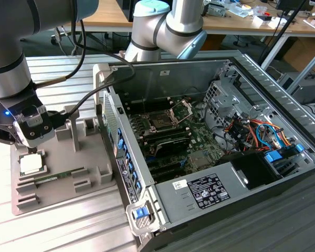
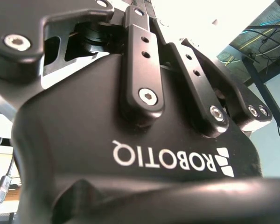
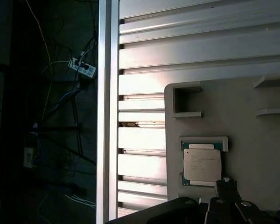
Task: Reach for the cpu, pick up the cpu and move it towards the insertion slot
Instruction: 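Pick up the cpu and move it towards the insertion slot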
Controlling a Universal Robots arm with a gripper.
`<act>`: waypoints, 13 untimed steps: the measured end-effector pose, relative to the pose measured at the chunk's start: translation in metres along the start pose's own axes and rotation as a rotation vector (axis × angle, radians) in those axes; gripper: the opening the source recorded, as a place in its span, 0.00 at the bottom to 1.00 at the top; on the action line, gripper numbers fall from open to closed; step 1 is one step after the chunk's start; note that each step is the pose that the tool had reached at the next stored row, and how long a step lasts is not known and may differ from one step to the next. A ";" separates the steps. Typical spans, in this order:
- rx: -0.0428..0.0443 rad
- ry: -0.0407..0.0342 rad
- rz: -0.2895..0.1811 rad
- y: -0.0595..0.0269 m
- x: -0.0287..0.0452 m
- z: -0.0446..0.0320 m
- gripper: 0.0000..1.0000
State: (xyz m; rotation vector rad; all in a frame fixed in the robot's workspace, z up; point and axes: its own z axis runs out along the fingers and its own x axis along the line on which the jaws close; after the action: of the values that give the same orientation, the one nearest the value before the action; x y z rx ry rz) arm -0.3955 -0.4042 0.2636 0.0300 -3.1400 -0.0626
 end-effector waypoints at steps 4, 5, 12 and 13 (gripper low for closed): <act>0.0000 0.0000 0.000 -0.0001 0.0000 0.0014 0.11; 0.0000 0.0000 0.000 -0.0001 0.0000 0.0017 0.11; 0.0000 0.0000 0.000 -0.0002 0.0000 0.0038 0.11; 0.0000 0.0000 0.000 -0.0002 0.0000 0.0040 0.11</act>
State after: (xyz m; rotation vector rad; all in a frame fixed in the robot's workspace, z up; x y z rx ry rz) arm -0.3955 -0.4042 0.2596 0.0300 -3.1399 -0.0625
